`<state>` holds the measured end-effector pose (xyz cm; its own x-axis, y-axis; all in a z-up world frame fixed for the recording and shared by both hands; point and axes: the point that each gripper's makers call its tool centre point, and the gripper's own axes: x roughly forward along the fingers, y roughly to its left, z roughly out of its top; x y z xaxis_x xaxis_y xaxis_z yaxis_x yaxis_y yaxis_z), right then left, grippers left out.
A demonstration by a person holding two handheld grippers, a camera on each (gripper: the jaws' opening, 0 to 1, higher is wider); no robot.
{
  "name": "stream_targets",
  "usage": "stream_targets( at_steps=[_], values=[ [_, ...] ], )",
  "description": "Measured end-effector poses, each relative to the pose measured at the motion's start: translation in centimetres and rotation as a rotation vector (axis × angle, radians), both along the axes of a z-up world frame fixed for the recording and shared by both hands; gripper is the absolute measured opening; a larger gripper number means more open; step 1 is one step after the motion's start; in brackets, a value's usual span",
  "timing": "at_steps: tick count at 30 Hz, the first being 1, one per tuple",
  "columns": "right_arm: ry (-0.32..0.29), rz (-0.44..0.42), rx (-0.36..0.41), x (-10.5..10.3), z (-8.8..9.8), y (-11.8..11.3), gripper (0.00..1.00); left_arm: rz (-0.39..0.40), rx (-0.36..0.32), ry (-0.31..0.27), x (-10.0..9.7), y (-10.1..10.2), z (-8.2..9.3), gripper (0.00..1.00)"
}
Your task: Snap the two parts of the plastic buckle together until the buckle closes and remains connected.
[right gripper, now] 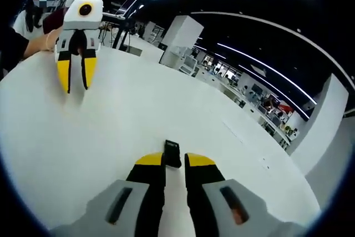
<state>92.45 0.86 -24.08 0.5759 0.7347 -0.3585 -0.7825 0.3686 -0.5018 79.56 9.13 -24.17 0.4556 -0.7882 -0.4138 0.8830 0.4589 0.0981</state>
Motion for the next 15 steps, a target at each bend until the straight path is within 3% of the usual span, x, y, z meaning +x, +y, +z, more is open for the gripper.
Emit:
stream_targets(
  at_steps=[15],
  values=[
    [-0.004,-0.016,-0.009,0.21,-0.03,-0.36,0.13,0.001,0.007,-0.003,0.01,0.02,-0.06,0.14]
  ],
)
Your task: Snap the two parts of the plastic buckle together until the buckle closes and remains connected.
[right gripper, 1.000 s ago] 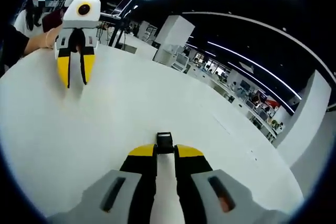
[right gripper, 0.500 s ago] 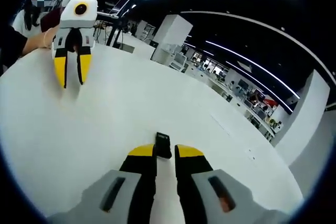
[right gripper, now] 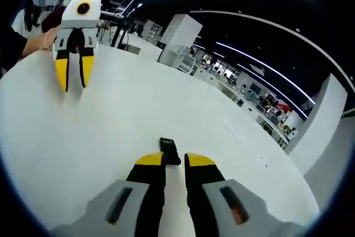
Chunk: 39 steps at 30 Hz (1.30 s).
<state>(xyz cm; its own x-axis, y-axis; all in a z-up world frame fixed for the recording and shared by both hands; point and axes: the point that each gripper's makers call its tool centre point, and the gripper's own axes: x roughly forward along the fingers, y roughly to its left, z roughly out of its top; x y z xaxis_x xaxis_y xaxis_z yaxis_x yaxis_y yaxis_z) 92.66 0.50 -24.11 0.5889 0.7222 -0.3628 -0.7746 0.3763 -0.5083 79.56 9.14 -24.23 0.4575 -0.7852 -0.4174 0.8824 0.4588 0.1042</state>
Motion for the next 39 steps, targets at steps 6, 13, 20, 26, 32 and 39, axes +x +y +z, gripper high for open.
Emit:
stream_targets(
  at_steps=[6,13,20,26,32,39],
  values=[
    [-0.001,-0.006,-0.004,0.2,0.0,-0.1,0.13,-0.002,0.003,-0.001,0.0,0.0,0.0,0.14],
    [-0.001,-0.009,-0.006,0.2,0.0,-0.1,0.13,-0.002,0.005,-0.001,0.1,0.1,0.0,0.14],
    [-0.002,-0.011,-0.001,0.2,0.2,-0.2,0.13,0.007,0.01,-0.009,0.3,0.3,0.1,0.15],
    [0.0,-0.016,0.011,0.1,0.3,-0.3,0.13,0.03,0.011,-0.023,0.7,0.7,0.5,0.17],
    [0.013,-0.023,0.034,-0.1,0.6,-0.4,0.13,0.047,0.026,-0.048,1.2,1.1,0.8,0.17],
    [0.034,-0.045,0.059,-0.8,1.0,-0.9,0.12,0.069,0.03,-0.061,1.6,1.4,1.2,0.17]
  ],
)
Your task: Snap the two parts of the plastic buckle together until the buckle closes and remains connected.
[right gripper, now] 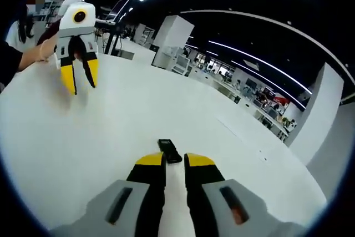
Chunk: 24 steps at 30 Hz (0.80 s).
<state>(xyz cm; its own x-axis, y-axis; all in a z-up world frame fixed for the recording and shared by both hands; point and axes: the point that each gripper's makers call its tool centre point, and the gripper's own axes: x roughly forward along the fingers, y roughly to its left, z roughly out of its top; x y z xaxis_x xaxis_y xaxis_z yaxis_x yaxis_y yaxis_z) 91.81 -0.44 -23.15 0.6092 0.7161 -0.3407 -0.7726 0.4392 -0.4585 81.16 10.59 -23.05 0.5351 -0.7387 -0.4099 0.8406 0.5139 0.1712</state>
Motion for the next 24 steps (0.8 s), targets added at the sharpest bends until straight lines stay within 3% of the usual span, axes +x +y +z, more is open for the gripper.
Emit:
stream_targets(
  at_steps=[4,12,24],
  values=[
    [0.017,-0.003,0.051,-0.7,0.8,0.0,0.12,0.018,0.016,-0.013,0.3,0.4,0.1,0.19],
    [0.048,0.011,0.074,-2.1,0.9,0.6,0.12,0.071,0.006,-0.036,1.0,1.3,1.0,0.2],
    [0.075,-0.007,0.098,-2.7,1.3,0.5,0.13,0.081,0.046,-0.022,1.0,1.6,0.0,0.21]
  ],
)
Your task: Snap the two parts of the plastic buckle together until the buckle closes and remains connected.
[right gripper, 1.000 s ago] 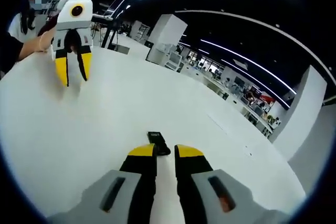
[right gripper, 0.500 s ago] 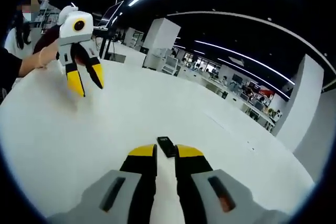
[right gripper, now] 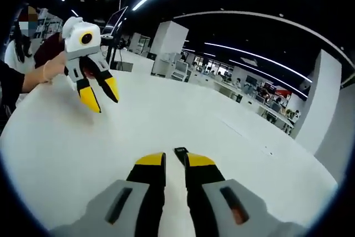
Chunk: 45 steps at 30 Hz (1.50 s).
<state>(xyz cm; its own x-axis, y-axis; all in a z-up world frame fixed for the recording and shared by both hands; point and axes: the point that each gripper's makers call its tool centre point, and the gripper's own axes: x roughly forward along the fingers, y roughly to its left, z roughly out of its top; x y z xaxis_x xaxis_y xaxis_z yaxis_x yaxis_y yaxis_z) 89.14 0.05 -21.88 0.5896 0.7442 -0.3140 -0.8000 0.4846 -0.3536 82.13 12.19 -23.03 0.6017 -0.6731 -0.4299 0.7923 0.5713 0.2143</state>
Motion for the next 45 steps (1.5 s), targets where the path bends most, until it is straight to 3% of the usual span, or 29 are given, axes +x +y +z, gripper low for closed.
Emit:
stream_targets(
  at_steps=[11,25,28,31,33,45],
  values=[
    [0.025,0.01,0.049,-1.8,1.9,0.6,0.13,0.018,0.019,0.027,-0.2,0.4,-0.4,0.21],
    [0.07,-0.012,0.039,-2.2,1.9,0.4,0.13,0.021,0.052,0.02,-0.5,0.4,-0.4,0.21],
    [0.113,-0.03,0.06,-2.4,1.8,0.2,0.13,0.038,0.049,0.021,-1.0,0.7,0.0,0.22],
    [0.119,-0.028,0.067,-2.8,2.2,0.3,0.13,0.067,0.077,-0.015,-1.2,1.2,0.3,0.22],
    [0.117,-0.034,0.065,-2.9,2.4,0.3,0.13,0.101,0.088,-0.008,-1.5,1.7,0.3,0.22],
    [0.142,-0.059,0.108,-6.2,2.7,-1.0,0.13,0.224,-0.02,-0.051,-3.0,3.9,2.5,0.22]
  ],
)
